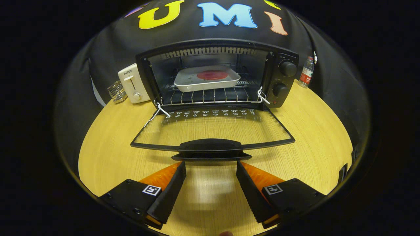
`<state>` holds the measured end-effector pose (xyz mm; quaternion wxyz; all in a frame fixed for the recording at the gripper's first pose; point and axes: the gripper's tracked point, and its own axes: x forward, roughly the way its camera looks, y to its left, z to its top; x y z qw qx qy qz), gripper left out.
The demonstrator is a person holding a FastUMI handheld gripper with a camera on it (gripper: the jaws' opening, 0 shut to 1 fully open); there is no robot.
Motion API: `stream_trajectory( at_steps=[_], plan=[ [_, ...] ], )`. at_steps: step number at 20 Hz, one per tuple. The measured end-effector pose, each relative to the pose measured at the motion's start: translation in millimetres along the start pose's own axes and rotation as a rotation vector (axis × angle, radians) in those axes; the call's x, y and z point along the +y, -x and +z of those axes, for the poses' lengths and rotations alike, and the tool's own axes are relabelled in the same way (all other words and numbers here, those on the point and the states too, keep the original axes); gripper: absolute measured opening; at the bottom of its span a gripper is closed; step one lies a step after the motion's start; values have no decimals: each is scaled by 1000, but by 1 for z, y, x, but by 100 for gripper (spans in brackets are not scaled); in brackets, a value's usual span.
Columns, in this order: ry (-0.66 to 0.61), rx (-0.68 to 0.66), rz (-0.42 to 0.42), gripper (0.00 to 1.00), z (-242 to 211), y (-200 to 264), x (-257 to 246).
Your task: Open the toaster oven, put the food inside, and close the toaster oven door.
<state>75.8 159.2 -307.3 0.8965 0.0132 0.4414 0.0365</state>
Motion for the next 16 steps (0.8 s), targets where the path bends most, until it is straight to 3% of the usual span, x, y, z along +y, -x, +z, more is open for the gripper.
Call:
stream_trajectory(
  at_steps=[9, 16],
  plan=[
    [-28, -62, 20, 98, 16, 17, 1],
    [42, -176, 9, 98, 38, 34, 1]
  ],
)
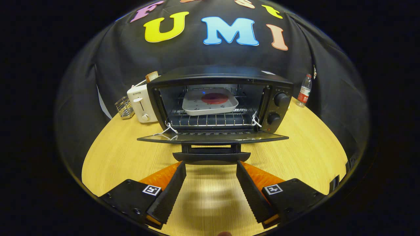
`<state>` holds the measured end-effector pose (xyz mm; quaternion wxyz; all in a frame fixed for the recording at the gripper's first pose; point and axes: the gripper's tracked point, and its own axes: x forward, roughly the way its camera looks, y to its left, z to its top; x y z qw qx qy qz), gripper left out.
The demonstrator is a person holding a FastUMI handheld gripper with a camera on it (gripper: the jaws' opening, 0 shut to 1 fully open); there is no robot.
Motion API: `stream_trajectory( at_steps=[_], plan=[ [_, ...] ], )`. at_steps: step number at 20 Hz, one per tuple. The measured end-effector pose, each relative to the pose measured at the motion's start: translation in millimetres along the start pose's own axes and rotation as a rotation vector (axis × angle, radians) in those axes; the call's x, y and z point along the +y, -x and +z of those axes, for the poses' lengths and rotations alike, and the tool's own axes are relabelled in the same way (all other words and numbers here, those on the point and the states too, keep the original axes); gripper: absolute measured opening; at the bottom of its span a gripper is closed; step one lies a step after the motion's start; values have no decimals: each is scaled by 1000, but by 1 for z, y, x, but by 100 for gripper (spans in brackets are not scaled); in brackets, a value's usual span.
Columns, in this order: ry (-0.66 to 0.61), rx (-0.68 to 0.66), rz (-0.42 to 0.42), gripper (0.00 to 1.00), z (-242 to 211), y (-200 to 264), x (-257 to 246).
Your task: Open the toaster oven, put the food inside, and close the toaster oven door.
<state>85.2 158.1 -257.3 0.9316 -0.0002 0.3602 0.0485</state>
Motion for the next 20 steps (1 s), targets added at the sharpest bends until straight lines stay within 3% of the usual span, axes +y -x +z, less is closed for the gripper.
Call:
stream_trajectory(
  at_steps=[10, 20],
  plan=[
    [64, -234, 15, 98, 75, 25, -3],
    [63, -423, 48, 98, 111, 109, -35]
  ],
)
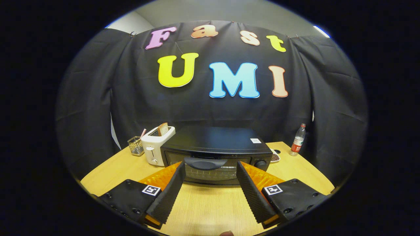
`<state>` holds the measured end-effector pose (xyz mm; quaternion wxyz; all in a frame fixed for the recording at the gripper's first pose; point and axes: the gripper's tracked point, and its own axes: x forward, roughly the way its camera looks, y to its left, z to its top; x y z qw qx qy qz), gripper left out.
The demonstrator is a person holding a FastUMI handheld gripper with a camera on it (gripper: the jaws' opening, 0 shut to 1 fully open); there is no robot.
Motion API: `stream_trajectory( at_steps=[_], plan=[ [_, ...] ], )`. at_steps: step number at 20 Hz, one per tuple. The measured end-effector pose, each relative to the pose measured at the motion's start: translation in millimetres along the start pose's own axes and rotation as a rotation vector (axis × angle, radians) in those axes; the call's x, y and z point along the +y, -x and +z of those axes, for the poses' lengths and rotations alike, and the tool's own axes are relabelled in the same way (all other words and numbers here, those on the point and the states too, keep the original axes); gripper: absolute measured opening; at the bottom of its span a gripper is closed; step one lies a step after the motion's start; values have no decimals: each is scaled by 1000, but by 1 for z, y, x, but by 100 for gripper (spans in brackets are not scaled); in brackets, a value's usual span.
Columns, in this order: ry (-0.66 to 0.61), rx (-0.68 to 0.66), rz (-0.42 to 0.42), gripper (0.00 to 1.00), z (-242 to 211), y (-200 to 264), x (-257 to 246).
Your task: Open the toaster oven, put the food inside, and close the toaster oven door.
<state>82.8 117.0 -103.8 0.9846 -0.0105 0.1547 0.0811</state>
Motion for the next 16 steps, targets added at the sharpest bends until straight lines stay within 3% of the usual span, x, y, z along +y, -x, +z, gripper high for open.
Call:
stream_trajectory(
  at_steps=[16],
  plan=[
    [24, -97, -75, 98, 27, 95, -108]
  ],
)
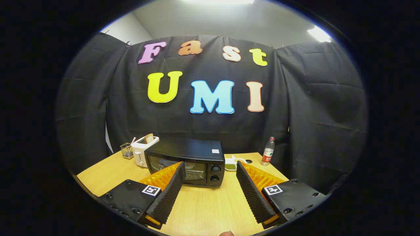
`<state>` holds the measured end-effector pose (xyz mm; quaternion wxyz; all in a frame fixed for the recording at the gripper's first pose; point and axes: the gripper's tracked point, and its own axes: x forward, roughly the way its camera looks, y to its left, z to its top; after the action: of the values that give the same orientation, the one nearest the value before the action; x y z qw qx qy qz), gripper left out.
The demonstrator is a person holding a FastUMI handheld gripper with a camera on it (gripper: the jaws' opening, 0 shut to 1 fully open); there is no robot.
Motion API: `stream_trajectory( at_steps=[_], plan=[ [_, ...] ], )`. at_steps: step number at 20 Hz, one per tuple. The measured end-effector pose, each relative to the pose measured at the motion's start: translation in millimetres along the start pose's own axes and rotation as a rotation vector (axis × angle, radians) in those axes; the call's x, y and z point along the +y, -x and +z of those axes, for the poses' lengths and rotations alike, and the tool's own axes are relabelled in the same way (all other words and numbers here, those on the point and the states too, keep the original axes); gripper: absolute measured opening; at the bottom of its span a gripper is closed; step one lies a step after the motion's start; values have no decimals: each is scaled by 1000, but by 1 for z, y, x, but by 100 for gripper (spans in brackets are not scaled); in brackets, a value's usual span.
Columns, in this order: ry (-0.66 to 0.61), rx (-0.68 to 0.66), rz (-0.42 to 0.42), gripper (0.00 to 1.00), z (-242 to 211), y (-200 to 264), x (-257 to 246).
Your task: Open the toaster oven, put the food inside, and close the toaster oven door.
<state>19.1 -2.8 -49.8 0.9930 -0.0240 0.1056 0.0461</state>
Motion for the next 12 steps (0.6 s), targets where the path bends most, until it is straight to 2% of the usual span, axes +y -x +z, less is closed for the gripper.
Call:
stream_trajectory(
  at_steps=[12],
  plan=[
    [-31, -21, 47, 98, 3, 15, -1]
  ],
)
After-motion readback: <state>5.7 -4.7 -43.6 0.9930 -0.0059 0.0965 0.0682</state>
